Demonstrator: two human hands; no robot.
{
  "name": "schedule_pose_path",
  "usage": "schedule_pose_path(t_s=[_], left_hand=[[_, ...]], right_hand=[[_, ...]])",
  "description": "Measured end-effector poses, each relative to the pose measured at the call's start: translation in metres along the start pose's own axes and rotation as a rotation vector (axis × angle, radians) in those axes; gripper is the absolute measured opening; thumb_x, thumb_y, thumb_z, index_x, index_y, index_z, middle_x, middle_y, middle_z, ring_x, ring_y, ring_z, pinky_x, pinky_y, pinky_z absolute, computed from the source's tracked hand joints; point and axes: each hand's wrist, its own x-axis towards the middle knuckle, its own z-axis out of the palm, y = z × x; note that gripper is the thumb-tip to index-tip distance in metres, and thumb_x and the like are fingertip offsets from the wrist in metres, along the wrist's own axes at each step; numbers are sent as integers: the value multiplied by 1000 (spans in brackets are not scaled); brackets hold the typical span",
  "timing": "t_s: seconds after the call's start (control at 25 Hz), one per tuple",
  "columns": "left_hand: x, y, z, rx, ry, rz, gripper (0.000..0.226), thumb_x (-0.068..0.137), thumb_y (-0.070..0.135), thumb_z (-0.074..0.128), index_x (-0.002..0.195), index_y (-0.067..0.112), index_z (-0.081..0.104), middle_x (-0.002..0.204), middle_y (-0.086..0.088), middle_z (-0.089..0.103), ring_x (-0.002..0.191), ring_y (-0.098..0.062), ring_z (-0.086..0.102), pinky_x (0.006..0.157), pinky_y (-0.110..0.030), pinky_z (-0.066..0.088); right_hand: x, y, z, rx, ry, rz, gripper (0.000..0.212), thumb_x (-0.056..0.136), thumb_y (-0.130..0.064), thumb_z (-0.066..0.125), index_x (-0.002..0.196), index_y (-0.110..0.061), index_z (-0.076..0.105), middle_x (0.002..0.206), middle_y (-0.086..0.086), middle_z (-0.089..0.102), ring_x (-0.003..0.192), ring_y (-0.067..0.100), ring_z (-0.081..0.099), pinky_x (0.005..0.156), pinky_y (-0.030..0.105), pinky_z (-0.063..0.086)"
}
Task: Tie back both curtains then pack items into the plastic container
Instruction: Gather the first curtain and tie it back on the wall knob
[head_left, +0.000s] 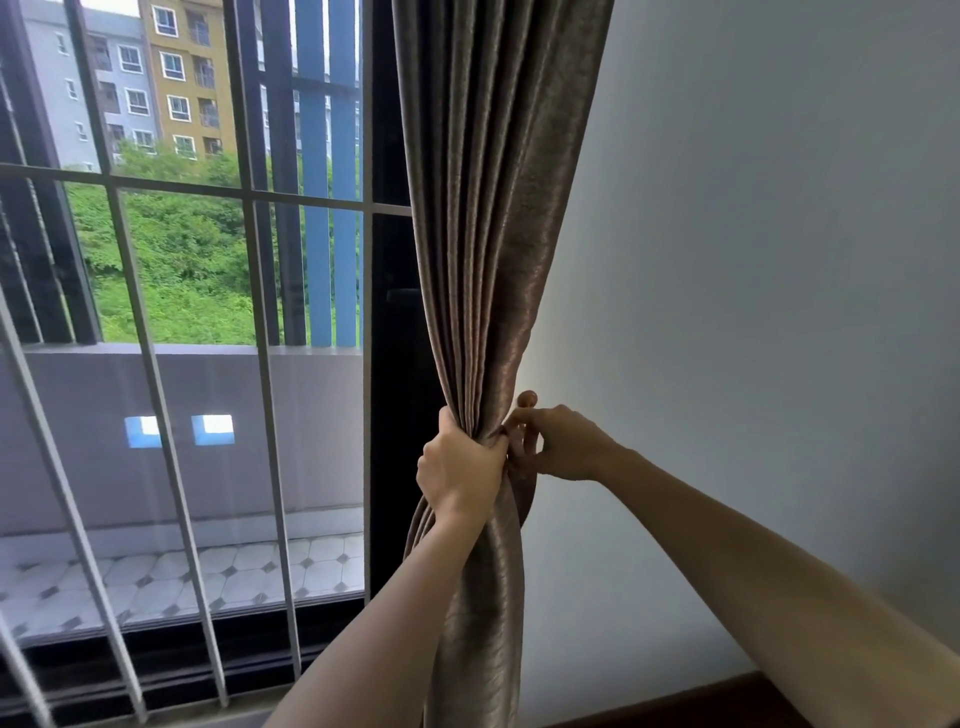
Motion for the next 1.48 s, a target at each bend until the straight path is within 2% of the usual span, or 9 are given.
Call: schedule_pose_path(t_s=[0.2,0.32,0.4,0.52,0.64,0.8,1.04,1.28,1.48], left_hand=[[-5,-2,0,-35,-27,33,44,74,37,70,106,13,53,83,-2,63,82,-28,66,67,-33,52],[-5,-4,-1,-89,-67,61,51,72,39,71,112,16,50,84,4,60,80,-23,65,70,-34,55],[-3,-12,-9,-173,-166,89,53,69,36,76,111,20,47,86,10,59,76,-12,62,67,-25,52],[7,-32,-28,-521,-524,30,52,67,10,74,112,17,48,85,3,66,75,-11,64,64,-20,51],[25,-47,-33,-860,-743,-150,65,63,-2,44,127,9,44,81,-11,61,71,-19,57,65,-27,46],[32,-41,-28,-639,-705,-100,44,93,0,37,130,22,43,106,-5,62,93,-15,63,82,-27,52],[58,-39,-27,-129,-671,141,36,83,10,54,118,19,59,122,5,39,127,-23,39,111,-40,32],[60,-36,-37,-3,-465,481,19,77,6,67,92,16,73,94,5,63,83,-8,61,73,-11,46],[62,-34,-48,134,-511,448,11,84,15,63,93,20,67,66,14,56,59,-1,53,61,-16,41]], right_hand=[[5,-4,0,132,189,130,22,93,-17,50,108,-18,66,99,6,69,84,21,63,79,33,52],[8,-14,10,436,316,259,20,94,-14,48,107,-14,63,96,1,66,82,16,59,61,10,44],[5,-15,21,752,263,279,17,95,-11,48,111,-15,51,99,-3,62,90,15,58,66,8,47],[-2,-4,34,1169,90,163,27,87,-5,53,111,-14,45,110,9,61,107,23,56,96,38,48],[-9,-8,36,1184,-104,24,63,72,-6,66,130,-15,42,122,9,58,115,22,57,97,36,48],[-6,-24,44,1027,-5,-41,71,67,-8,81,129,-13,47,117,5,63,104,13,64,88,28,54],[-7,-28,37,1018,22,-29,56,71,2,76,122,-4,53,108,9,67,96,13,67,79,19,52],[-12,-28,38,1036,4,-14,52,69,-2,78,115,-5,55,99,9,67,92,16,67,80,23,53],[-11,-30,39,1010,19,-20,54,69,-1,78,117,-6,54,105,12,67,96,19,67,84,27,55]])
